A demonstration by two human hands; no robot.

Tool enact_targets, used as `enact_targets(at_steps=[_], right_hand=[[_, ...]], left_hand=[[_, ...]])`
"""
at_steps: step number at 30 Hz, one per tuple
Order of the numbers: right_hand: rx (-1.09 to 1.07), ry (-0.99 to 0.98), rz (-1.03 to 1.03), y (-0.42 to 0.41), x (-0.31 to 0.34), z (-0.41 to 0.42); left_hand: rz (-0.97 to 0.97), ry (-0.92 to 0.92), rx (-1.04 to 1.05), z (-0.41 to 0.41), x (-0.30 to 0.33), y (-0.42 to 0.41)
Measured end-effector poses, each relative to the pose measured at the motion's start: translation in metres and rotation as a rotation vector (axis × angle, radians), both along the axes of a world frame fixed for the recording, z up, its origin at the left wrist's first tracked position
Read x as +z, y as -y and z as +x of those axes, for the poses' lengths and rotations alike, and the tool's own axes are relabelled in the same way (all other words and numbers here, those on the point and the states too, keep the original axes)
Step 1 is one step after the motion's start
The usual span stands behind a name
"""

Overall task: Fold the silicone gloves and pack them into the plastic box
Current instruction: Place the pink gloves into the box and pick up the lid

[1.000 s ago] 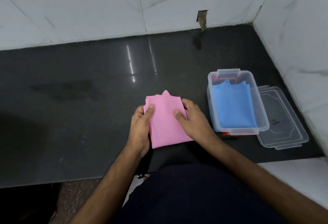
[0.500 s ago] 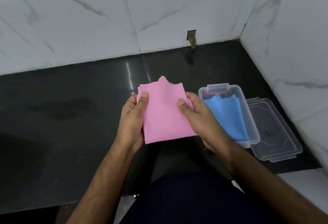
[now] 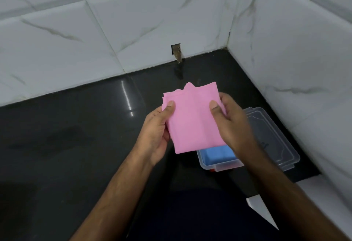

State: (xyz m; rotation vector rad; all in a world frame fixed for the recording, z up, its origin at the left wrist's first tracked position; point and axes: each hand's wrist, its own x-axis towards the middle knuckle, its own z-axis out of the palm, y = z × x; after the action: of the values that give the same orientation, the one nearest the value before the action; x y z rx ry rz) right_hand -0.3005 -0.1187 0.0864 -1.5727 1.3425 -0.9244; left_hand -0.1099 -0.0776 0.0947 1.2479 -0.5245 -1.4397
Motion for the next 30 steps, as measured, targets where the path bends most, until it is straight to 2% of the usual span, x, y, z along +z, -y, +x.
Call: enact_targets(at_steps=[6, 12, 17, 20, 22, 26, 30], right_hand=[[-0.092, -0.079, -0.035, 0.010, -0.002, -0.040], [-0.155, -0.128, -0.034, 0.012, 0.002, -0.062], [-0.151, -0.043, 0.084, 0.011, -0.002, -0.053], [-0.160, -0.015, 0.183, 0.007, -0.014, -0.043], [-0.140, -0.096, 0.224, 0.006, -0.019, -0.040], [-0.066, -0.433, 0.219, 0.008, -0.021, -0.039], [-0.008, -0.505, 0.180, 0.003, -0.014, -0.037]], left_hand=[[0.058, -0.054, -0.100, -0.029, -0.011, 0.015], [0.127, 0.045, -0.223, -0.038, -0.016, 0.036], [0.145, 0.012, -0.123, -0.046, -0.019, 0.036], [0.137, 0.055, -0.054, -0.048, -0.019, 0.033], [0.132, 0.063, -0.032, -0.047, -0.020, 0.033], [0.146, 0.068, -0.011, -0.049, -0.023, 0.034], [0.129, 0.013, 0.049, -0.052, -0.026, 0.035]])
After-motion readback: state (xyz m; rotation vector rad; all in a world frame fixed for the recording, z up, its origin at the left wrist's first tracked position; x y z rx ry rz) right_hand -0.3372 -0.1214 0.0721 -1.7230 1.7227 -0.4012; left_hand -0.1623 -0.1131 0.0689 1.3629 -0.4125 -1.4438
